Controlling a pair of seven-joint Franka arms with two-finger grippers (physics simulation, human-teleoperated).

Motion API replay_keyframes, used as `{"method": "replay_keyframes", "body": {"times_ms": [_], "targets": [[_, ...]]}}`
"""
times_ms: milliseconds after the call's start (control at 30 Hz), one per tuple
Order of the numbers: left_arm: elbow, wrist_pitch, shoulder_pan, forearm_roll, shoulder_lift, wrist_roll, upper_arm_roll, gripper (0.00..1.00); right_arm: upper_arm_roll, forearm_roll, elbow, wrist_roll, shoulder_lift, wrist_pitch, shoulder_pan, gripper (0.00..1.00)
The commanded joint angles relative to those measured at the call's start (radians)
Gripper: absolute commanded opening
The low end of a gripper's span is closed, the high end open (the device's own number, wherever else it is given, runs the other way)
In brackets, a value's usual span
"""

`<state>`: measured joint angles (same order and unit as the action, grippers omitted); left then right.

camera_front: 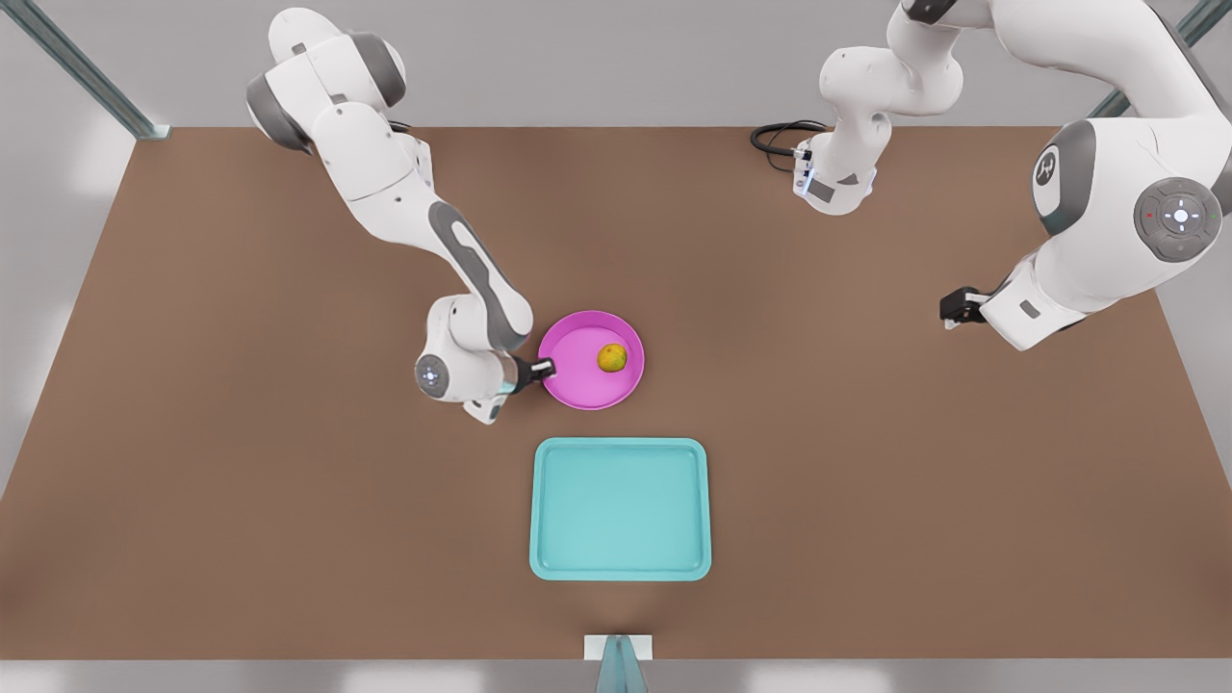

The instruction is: Place the orange on the plate with the left arm and the plate on the tray with the right arm

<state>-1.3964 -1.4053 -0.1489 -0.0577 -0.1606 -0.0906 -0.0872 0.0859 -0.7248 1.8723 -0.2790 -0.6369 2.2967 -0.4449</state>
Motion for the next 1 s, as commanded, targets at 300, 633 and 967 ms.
{"method": "replay_keyframes", "body": {"times_ms": [300,633,967], "targets": [[0.002,0.006,0.0,-0.001,0.001,-0.043,0.0,1.0,0.026,0.001,-0.032,-0.039,0.017,-0.022,0.005,0.21],[0.002,0.006,0.0,-0.001,-0.002,-0.041,0.0,1.0,0.018,-0.001,-0.306,-0.026,-0.023,-0.187,0.094,0.21],[0.002,0.02,0.0,-0.001,0.004,-0.043,0.0,1.0,0.018,0.001,-0.737,0.03,-0.311,-0.194,0.094,0.21]]}}
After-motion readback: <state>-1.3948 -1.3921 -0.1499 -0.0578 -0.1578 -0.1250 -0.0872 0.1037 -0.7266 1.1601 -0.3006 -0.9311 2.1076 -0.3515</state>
